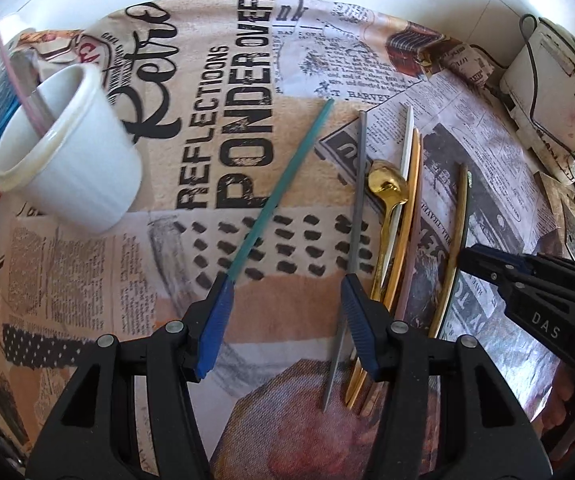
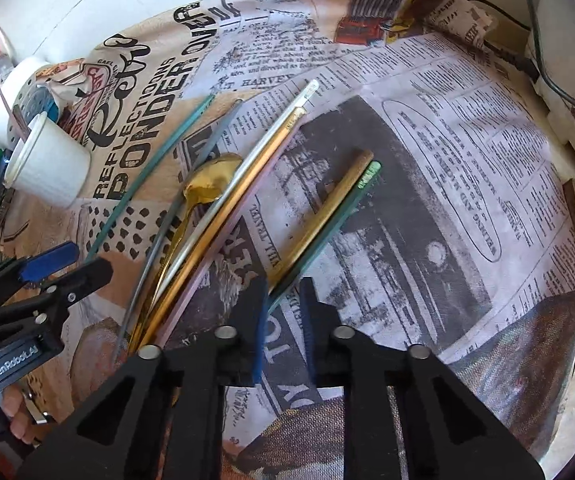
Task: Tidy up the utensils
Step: 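Move both tools back over the remaining utensil pile, then grasp the gold spoon with the left tool while the right tool grasps a teal chopstick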
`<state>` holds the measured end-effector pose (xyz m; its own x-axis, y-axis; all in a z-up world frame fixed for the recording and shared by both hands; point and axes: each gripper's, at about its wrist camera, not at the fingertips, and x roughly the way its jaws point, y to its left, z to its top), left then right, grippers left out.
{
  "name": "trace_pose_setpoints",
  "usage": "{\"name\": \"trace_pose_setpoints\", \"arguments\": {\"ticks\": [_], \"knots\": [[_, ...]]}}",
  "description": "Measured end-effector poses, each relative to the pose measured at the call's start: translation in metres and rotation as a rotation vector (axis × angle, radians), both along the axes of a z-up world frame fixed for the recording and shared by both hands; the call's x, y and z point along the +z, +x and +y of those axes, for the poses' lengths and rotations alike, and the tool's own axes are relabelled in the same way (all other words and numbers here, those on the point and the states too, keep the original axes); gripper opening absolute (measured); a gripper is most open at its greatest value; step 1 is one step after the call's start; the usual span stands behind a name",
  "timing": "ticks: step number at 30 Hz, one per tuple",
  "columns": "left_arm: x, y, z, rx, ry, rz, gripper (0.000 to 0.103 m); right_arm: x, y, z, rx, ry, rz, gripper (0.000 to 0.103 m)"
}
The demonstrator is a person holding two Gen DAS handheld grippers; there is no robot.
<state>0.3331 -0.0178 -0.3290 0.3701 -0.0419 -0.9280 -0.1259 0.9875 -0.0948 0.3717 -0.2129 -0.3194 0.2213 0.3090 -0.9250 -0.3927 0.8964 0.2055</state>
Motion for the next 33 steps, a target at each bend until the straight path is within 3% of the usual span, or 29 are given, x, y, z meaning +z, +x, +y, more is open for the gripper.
{"name": "trace_pose_setpoints", "arguments": {"ticks": [4, 8, 14, 21, 24, 28, 33], "knots": [[-0.006, 0.011, -0.005, -0.034, -0.010, 0.010, 0.054, -0.002, 0.003, -0.006, -0.017, 0.001, 0.003, 0.011], [-0.014, 0.023, -0.013, -0.070, -0.003, 0.023, 0.042, -0.002, 0.007, -0.009, -0.037, -0.006, -0.003, 0.011], [-0.014, 0.041, -0.019, -0.094, -0.031, 0.027, 0.032, -0.002, 0.011, -0.004, -0.035, -0.008, 0.004, 0.011], [0.004, 0.045, -0.037, -0.162, -0.106, -0.011, 0.032, -0.001, 0.010, -0.008, -0.049, 0.000, 0.022, 0.011], [-0.001, 0.051, -0.050, -0.205, -0.087, 0.014, 0.032, -0.001, 0.009, -0.016, -0.059, 0.001, 0.028, 0.011], [-0.015, 0.063, -0.051, -0.191, -0.108, 0.062, 0.027, -0.002, 0.011, -0.026, -0.075, 0.007, 0.053, 0.011], [-0.018, 0.072, -0.047, -0.166, -0.142, 0.049, 0.025, -0.004, 0.011, -0.028, -0.090, 0.028, 0.074, 0.013]]}}
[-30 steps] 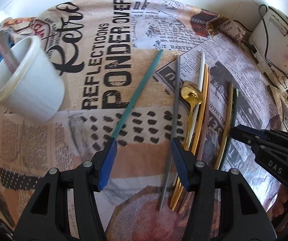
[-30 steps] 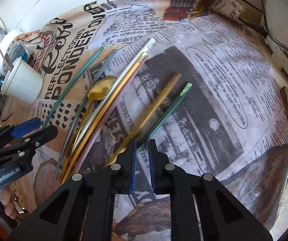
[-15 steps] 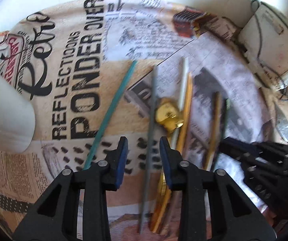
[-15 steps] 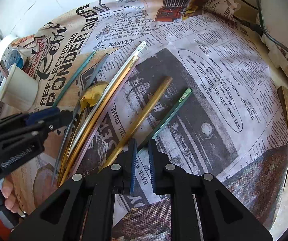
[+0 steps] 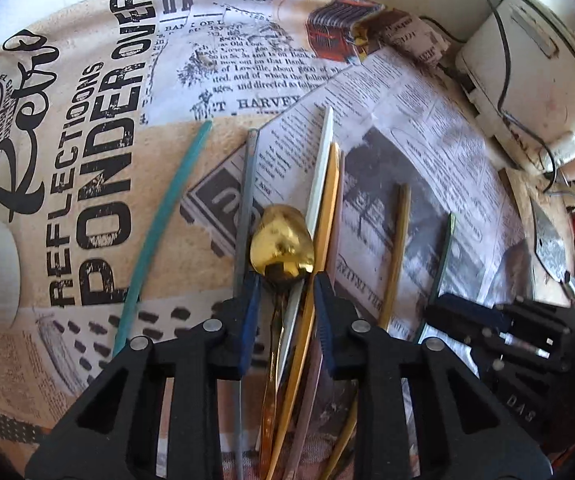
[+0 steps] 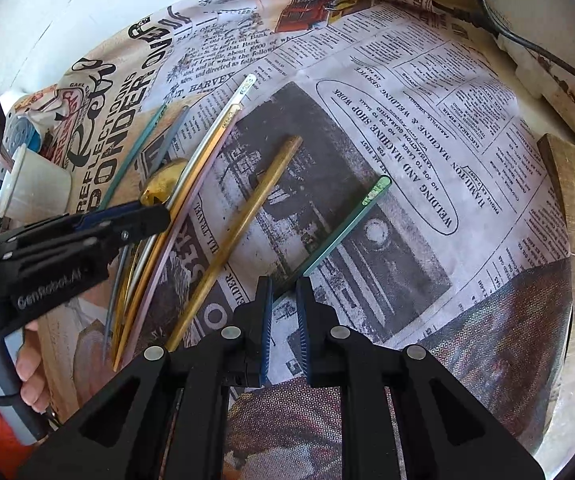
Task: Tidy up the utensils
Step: 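Grasp the gold spoon with the left tool while the right tool grasps a teal chopstick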
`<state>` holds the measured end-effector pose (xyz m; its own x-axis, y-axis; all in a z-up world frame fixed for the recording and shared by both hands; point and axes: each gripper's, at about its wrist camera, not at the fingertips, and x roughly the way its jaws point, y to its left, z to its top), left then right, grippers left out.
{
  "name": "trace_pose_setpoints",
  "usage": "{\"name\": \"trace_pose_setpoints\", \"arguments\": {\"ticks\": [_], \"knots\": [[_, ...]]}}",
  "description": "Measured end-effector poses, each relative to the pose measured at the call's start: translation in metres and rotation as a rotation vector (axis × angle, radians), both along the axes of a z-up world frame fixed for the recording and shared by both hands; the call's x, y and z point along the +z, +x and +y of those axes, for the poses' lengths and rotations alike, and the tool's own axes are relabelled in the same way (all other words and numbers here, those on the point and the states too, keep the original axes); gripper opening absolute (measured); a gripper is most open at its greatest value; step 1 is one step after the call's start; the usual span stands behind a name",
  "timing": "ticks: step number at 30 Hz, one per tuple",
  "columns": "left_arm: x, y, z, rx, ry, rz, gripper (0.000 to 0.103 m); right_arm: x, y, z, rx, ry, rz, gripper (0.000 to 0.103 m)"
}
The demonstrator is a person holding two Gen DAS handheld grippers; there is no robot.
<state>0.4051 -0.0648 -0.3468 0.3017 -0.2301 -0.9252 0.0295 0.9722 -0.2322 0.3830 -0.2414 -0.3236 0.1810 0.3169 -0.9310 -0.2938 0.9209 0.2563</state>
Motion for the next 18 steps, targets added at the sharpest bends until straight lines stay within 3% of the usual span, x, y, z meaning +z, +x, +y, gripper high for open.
{"name": "trace_pose_setpoints", "arguments": {"ticks": [3, 6, 18], "knots": [[-0.002, 0.006, 0.002, 0.005, -0.022, 0.006, 0.010, -0.001, 0.000, 0.006, 0.008, 0.005, -0.007, 0.015], [-0.003, 0.006, 0.006, 0.022, -0.059, 0.012, 0.004, -0.002, 0.001, 0.015, 0.022, 0.013, -0.014, 0.015], [0.027, -0.033, 0.028, 0.085, -0.051, -0.075, 0.002, -0.001, 0.001, 0.032, 0.081, 0.019, -0.034, 0.005]]}}
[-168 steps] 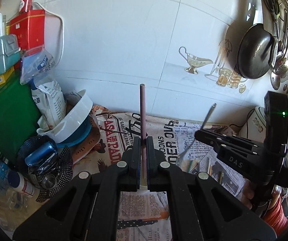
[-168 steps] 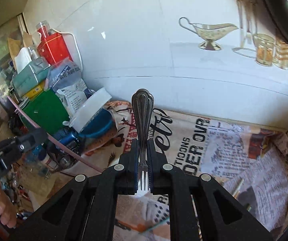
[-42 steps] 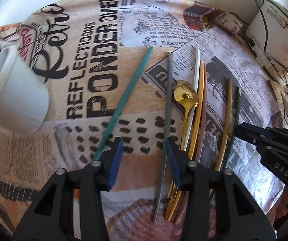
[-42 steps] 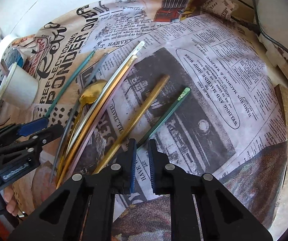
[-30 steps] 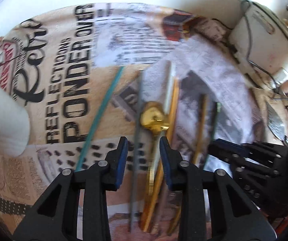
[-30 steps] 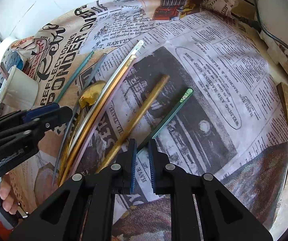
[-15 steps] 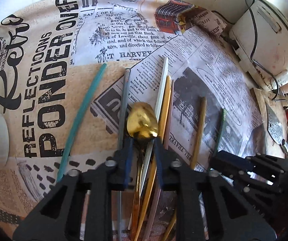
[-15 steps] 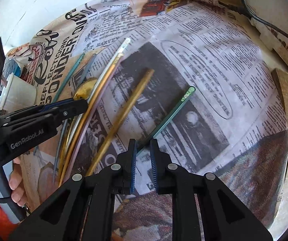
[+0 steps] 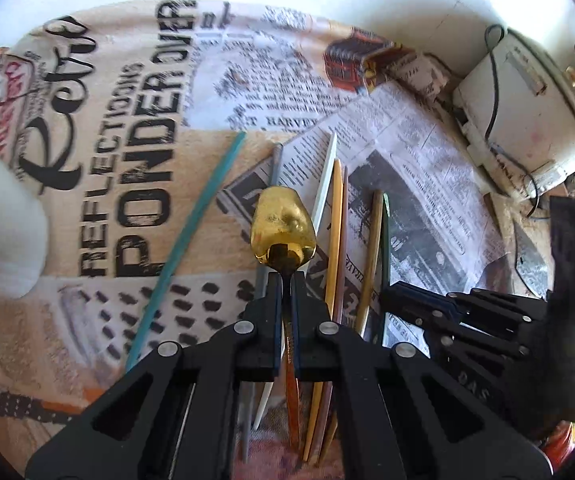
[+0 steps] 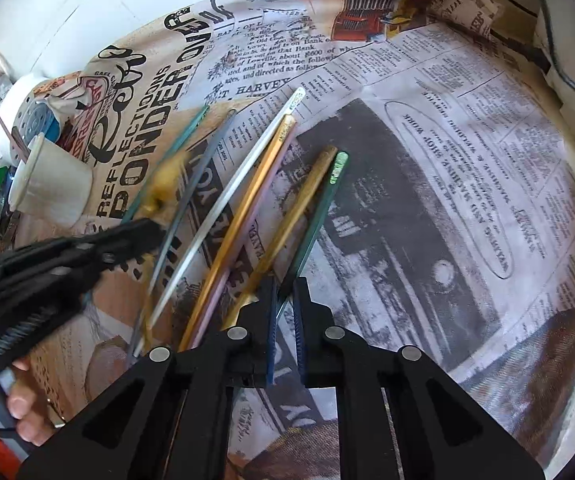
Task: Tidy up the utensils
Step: 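Grasp the gold spoon with the left tool while the right tool grasps a teal chopstick, then lift the gold spoon with the left tool toward the white cup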
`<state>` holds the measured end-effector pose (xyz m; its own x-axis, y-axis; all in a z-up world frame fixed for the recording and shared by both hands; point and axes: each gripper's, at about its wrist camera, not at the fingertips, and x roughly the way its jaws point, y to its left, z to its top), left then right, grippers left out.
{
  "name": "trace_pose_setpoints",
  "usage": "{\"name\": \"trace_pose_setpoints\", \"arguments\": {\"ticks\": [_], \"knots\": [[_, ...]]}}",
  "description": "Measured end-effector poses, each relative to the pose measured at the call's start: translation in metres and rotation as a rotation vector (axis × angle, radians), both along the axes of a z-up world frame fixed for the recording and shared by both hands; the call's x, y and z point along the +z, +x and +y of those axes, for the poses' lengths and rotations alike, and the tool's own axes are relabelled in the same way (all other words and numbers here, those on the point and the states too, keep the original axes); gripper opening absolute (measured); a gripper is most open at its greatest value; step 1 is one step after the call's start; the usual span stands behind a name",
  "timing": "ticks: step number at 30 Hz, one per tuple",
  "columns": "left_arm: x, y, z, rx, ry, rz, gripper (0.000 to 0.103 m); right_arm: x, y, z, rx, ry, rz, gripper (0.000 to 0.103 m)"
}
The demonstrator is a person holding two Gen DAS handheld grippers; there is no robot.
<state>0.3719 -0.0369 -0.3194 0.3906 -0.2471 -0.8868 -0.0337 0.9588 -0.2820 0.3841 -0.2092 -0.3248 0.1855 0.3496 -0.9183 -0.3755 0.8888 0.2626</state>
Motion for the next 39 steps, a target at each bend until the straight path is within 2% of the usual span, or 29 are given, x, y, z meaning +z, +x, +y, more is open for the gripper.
{"name": "trace_pose_setpoints", "arguments": {"ticks": [4, 9, 11, 12, 14, 16, 21, 23, 27, 29, 33, 36, 37, 39], "knots": [[0.017, -0.016, 0.008, 0.019, 0.022, -0.054, 0.002, 0.004, -0.004, -0.003, 0.023, -0.081, -0.060, 0.003], [0.030, -0.031, 0.014, 0.034, 0.022, -0.096, 0.002, 0.000, 0.006, -0.006, 0.021, -0.120, -0.035, 0.002], [0.034, -0.038, 0.019, 0.044, 0.021, -0.109, 0.001, 0.003, 0.008, -0.010, -0.022, -0.091, -0.008, 0.005], [0.035, -0.040, 0.020, 0.048, 0.020, -0.114, 0.001, 0.004, 0.009, -0.011, -0.038, -0.069, 0.008, 0.007], [0.038, -0.046, 0.023, 0.058, 0.010, -0.125, 0.001, 0.005, 0.008, -0.013, -0.063, -0.029, 0.032, 0.030], [0.041, -0.053, 0.028, 0.067, 0.002, -0.133, 0.001, 0.007, 0.004, -0.010, -0.079, -0.033, 0.007, 0.034], [0.050, -0.066, 0.035, 0.084, 0.020, -0.162, 0.000, 0.000, 0.004, 0.007, -0.095, -0.131, -0.052, 0.032], [0.055, -0.070, 0.038, 0.085, 0.021, -0.179, 0.000, 0.000, 0.007, 0.012, -0.093, -0.180, -0.083, 0.026], [0.058, -0.073, 0.041, 0.075, 0.020, -0.193, 0.000, 0.000, 0.012, 0.021, -0.091, -0.235, -0.135, 0.020], [0.053, -0.072, 0.042, 0.069, 0.027, -0.175, 0.000, 0.001, 0.015, 0.025, -0.092, -0.228, -0.138, 0.011], [0.037, -0.073, 0.050, 0.087, 0.038, -0.114, 0.002, 0.001, 0.022, 0.036, -0.079, -0.204, -0.134, 0.009], [0.019, -0.077, 0.061, 0.118, 0.015, -0.052, 0.018, 0.000, 0.023, 0.036, -0.059, -0.151, -0.115, 0.008], [0.013, -0.078, 0.065, 0.133, 0.002, -0.032, 0.027, 0.000, 0.021, 0.035, -0.055, -0.135, -0.106, 0.007], [0.001, -0.078, 0.072, 0.169, -0.015, 0.001, 0.031, 0.000, 0.019, 0.033, -0.045, -0.131, -0.104, 0.007]]}}
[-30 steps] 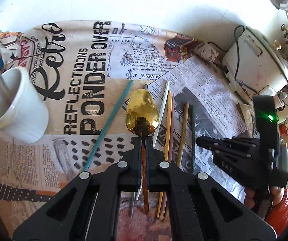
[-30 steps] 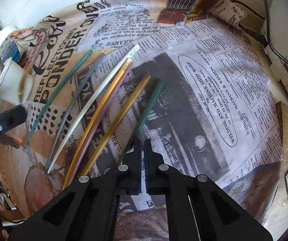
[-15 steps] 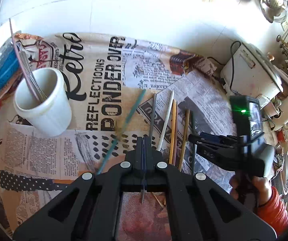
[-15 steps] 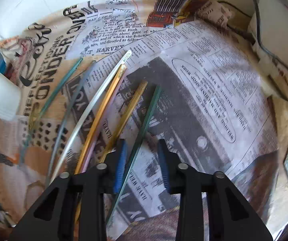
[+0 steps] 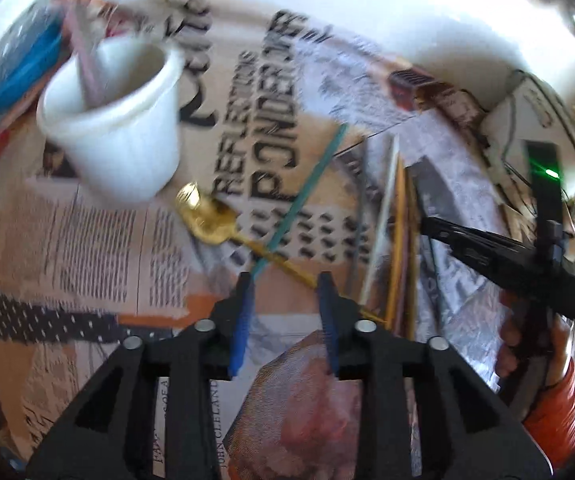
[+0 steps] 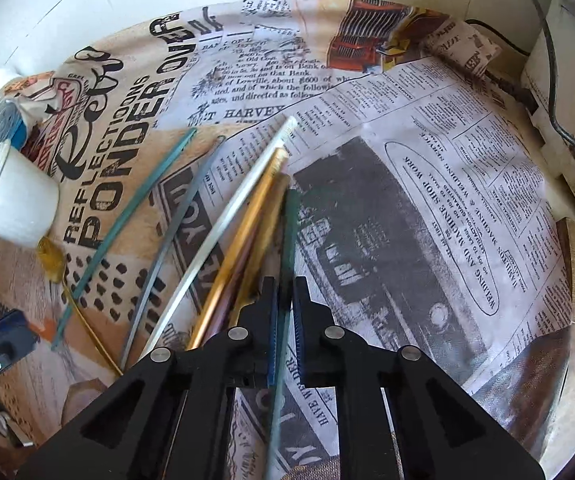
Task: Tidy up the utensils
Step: 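Lift the gold spoon with the left tool toward the white cup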
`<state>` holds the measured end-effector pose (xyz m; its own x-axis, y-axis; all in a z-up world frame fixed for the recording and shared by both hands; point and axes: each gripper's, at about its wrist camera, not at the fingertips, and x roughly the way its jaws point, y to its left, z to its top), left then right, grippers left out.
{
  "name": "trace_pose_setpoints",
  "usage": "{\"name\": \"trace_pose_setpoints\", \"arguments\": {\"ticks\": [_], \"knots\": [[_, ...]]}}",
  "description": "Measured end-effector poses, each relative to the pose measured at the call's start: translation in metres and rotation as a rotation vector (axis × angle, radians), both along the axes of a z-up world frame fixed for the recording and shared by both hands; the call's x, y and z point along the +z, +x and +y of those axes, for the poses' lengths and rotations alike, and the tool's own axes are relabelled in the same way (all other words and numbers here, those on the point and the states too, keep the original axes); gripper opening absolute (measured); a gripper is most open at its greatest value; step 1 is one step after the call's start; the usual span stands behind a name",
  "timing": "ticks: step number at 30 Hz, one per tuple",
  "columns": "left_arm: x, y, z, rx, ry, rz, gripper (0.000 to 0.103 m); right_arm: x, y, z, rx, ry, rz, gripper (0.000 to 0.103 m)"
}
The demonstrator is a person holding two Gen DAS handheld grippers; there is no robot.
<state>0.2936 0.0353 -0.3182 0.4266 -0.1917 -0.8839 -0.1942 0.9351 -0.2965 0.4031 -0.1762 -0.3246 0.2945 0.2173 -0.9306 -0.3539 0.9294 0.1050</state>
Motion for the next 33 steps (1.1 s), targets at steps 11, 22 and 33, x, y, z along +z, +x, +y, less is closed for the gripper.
{"name": "trace_pose_setpoints", "arguments": {"ticks": [11, 22, 33], "knots": [[-0.028, 0.018, 0.035, 0.206, -0.086, 0.061, 0.036, 0.017, -0.016, -0.020, 0.017, 0.064, -0.010, 0.007], [-0.030, 0.046, 0.038, 0.257, 0.054, 0.024, 0.036, 0.024, -0.018, -0.026, 0.064, 0.072, -0.013, 0.007], [-0.035, 0.078, 0.000, 0.225, 0.247, 0.036, 0.036, 0.028, -0.018, -0.030, 0.082, 0.101, -0.008, 0.007]]}}
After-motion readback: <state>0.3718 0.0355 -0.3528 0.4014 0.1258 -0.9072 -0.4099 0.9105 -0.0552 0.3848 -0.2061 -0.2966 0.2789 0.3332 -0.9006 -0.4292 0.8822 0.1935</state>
